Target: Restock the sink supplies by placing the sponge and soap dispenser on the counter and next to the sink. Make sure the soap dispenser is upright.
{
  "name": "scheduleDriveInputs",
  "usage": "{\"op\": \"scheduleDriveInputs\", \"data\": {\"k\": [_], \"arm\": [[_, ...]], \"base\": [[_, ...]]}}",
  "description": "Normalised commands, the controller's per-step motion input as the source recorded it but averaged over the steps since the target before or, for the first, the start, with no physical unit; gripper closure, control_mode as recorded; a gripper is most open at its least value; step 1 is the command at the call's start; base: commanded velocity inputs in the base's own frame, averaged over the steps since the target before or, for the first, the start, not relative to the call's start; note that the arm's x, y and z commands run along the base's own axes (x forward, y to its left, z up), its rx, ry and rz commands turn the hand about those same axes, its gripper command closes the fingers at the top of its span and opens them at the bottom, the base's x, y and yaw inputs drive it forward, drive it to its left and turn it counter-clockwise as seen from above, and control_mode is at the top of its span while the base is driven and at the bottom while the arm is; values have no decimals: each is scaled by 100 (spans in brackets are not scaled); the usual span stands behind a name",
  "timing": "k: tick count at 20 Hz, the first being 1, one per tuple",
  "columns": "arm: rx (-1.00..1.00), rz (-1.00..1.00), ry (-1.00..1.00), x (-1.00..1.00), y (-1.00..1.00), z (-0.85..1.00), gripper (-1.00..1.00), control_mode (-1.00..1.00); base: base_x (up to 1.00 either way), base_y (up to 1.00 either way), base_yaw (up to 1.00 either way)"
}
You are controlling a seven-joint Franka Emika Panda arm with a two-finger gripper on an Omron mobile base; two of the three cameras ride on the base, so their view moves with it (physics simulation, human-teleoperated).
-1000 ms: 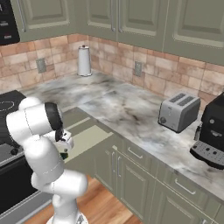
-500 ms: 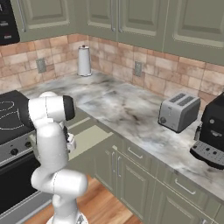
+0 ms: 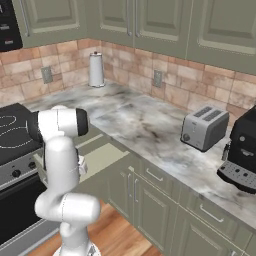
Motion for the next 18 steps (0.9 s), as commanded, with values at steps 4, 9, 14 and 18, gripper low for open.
{"op": "scheduleDriveInputs", "data": {"k": [4,9,14,18], "arm": [[0,0,6,0,0,-1,-100,-100],[-2,0,6,0,0,-22,-100,-100],[-3,0,4,0,0,-34,-100,-100],[-1,0,0,0,0,-33,-100,-100]], "base": [[0,0,0],[0,0,0],[0,0,0],[0,0,0]]}}
